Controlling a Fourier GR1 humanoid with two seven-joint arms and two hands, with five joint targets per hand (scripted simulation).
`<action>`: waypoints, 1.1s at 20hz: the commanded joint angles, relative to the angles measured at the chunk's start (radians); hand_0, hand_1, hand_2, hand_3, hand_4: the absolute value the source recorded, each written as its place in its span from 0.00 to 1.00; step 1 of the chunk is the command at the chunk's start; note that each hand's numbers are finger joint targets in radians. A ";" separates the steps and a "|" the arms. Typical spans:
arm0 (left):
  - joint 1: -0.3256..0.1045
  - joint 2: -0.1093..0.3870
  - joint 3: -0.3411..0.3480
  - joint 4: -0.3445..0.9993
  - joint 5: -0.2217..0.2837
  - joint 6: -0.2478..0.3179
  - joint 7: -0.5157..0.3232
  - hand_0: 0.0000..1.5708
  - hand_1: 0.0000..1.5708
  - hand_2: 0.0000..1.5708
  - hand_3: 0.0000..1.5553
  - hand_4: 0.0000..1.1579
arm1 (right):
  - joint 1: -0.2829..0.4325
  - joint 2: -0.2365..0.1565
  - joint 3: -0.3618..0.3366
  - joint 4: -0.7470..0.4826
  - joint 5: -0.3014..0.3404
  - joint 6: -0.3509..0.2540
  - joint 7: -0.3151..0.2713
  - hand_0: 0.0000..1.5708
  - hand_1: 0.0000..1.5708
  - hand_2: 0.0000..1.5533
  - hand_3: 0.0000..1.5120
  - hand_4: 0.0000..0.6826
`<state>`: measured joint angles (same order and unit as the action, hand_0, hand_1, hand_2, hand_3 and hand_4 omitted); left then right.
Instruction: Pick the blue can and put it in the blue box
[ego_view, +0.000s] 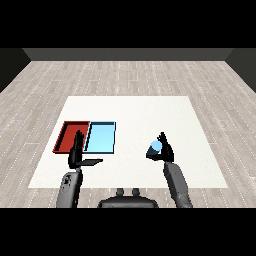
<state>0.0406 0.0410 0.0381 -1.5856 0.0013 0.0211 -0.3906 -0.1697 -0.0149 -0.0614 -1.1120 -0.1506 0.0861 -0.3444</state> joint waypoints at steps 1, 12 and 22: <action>-0.068 -0.031 -0.012 0.122 -0.034 0.031 -0.061 0.00 0.00 0.00 0.00 0.00 | -0.007 0.014 0.026 -0.050 -0.022 -0.057 0.047 0.00 0.00 0.00 0.00 0.00; 0.004 0.016 0.010 -0.047 -0.005 0.001 0.043 0.00 0.00 0.00 0.00 0.00 | 0.003 0.009 0.012 0.049 -0.030 0.027 -0.024 0.00 0.00 0.00 0.00 0.00; -0.026 0.050 0.067 0.004 0.073 -0.070 0.020 0.00 0.00 0.00 0.00 0.00 | -0.064 0.014 0.012 0.160 -0.040 -0.050 -0.088 0.00 0.00 0.00 0.00 0.00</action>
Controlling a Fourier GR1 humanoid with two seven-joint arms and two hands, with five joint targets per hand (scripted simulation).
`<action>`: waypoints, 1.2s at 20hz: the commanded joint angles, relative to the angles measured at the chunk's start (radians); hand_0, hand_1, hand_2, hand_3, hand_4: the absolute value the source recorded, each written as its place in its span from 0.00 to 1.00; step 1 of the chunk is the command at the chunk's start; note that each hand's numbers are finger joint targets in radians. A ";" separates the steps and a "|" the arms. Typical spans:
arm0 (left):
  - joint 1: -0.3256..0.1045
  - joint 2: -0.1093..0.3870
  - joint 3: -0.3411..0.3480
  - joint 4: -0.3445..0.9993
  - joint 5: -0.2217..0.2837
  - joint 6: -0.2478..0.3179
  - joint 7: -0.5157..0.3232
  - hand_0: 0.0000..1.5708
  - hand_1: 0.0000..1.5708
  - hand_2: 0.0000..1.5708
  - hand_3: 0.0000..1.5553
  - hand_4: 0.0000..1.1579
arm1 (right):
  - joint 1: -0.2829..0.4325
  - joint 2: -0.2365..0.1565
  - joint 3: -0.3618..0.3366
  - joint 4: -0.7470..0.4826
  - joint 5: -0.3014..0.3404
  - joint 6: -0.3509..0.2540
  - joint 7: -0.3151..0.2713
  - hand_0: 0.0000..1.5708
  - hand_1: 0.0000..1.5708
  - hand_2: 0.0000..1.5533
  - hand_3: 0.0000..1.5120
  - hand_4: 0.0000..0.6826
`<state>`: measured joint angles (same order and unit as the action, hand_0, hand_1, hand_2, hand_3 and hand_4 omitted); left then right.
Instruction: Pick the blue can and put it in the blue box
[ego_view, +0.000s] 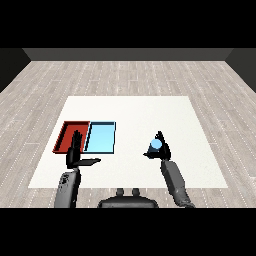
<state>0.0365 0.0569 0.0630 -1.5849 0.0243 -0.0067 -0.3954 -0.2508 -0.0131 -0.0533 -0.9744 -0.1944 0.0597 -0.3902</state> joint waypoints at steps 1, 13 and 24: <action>0.037 0.002 -0.006 -0.071 -0.001 -0.002 0.022 0.00 0.00 0.00 0.00 0.00 | -0.065 0.002 -0.035 0.059 0.002 -0.050 -0.008 0.00 0.00 0.32 0.00 0.00; -0.022 -0.034 -0.037 0.027 -0.043 0.039 -0.002 0.00 0.00 0.00 0.00 0.00 | -0.013 0.013 0.092 -0.114 0.047 -0.243 0.146 0.91 0.91 0.93 0.91 0.74; -0.001 -0.015 -0.067 -0.019 -0.025 -0.015 0.042 0.00 0.00 0.00 0.00 0.00 | -0.062 0.013 0.122 -0.129 0.124 -0.269 0.006 0.93 0.93 0.95 0.90 0.76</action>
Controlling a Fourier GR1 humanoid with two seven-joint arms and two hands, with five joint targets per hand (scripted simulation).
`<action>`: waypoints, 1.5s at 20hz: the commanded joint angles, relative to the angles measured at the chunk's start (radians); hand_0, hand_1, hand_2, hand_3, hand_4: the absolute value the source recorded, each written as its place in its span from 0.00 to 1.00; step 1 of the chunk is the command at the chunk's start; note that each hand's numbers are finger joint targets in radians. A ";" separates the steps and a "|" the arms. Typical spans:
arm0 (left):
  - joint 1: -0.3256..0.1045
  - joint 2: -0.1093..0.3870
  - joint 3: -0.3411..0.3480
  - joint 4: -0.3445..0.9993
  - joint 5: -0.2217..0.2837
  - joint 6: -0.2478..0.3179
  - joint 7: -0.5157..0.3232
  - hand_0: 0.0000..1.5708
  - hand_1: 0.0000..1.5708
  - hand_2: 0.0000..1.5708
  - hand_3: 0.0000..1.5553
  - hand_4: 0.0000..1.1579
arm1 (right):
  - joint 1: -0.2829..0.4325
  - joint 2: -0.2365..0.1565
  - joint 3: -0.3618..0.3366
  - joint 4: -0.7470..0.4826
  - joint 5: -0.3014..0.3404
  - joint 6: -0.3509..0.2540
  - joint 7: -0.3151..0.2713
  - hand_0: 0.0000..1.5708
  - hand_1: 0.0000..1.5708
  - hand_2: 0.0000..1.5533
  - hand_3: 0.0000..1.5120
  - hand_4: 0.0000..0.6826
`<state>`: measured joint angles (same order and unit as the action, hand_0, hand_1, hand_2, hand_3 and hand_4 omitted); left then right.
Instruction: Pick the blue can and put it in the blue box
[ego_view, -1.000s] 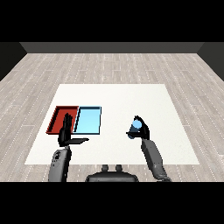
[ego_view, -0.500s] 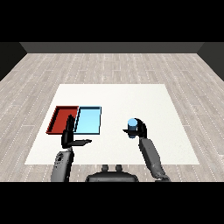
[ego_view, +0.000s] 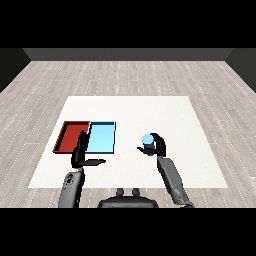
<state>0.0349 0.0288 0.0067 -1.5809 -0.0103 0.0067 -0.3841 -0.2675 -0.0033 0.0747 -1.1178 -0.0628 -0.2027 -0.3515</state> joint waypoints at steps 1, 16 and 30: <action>0.000 -0.026 -0.043 -0.043 -0.031 0.032 0.067 0.00 0.00 0.00 0.00 0.00 | -0.009 0.003 0.024 -0.075 0.004 0.001 0.017 0.92 0.92 0.95 0.89 0.76; -0.055 -0.029 -0.131 0.011 -0.012 0.038 0.059 0.00 0.00 0.00 0.00 0.00 | -0.044 0.001 0.014 -0.162 0.026 0.062 0.087 0.92 0.92 0.95 0.90 0.79; -0.203 -0.029 -0.278 0.126 0.118 0.134 0.087 0.00 0.00 0.00 0.00 0.00 | -0.144 0.003 0.090 -0.121 0.001 -0.010 0.071 0.92 0.92 0.95 0.91 0.82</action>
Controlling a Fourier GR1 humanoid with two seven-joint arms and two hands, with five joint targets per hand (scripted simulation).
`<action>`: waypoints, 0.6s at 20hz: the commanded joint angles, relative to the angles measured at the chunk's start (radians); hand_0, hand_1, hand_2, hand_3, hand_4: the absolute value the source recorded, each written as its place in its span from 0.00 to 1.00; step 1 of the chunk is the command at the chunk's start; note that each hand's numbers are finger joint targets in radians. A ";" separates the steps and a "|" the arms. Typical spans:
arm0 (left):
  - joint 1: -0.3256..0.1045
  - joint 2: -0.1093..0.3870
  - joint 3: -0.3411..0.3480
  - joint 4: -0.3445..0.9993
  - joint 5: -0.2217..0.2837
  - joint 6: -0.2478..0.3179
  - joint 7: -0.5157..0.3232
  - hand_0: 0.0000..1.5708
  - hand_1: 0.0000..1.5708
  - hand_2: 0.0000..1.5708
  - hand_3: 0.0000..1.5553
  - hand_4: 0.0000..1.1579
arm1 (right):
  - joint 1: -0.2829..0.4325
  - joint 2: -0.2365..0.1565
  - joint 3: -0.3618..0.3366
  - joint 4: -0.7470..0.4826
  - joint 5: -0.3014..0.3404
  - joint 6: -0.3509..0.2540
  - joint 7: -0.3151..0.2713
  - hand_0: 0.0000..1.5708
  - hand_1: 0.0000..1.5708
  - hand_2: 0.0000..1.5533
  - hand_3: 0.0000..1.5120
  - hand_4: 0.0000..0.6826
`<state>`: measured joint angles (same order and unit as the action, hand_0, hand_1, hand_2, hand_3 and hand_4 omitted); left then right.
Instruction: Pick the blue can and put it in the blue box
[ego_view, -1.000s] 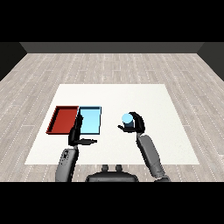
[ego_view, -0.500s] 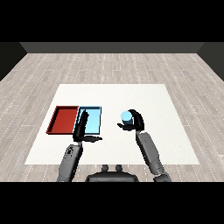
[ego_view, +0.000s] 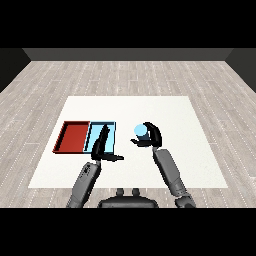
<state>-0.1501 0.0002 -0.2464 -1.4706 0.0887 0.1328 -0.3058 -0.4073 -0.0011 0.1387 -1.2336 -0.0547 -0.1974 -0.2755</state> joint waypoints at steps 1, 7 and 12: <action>-0.011 0.000 0.003 -0.036 0.000 -0.034 0.063 0.00 0.00 0.00 0.00 0.00 | -0.063 -0.006 -0.048 0.031 0.005 0.028 0.018 0.92 0.92 0.95 0.91 0.83; -0.021 0.000 -0.081 0.037 -0.008 0.020 -0.002 0.00 0.00 0.00 0.00 0.00 | -0.038 0.001 0.006 -0.042 -0.044 0.037 0.049 0.92 0.92 0.95 0.91 0.80; -0.146 0.000 -0.150 0.158 0.053 0.122 0.015 0.00 0.00 0.00 0.00 0.00 | -0.048 0.001 0.084 -0.048 -0.046 -0.038 0.078 0.92 0.92 0.94 0.91 0.81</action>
<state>-0.2481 0.0001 -0.3525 -1.3702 0.1210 0.2095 -0.2935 -0.4354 -0.0003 0.2058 -1.2869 -0.0935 -0.2214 -0.2250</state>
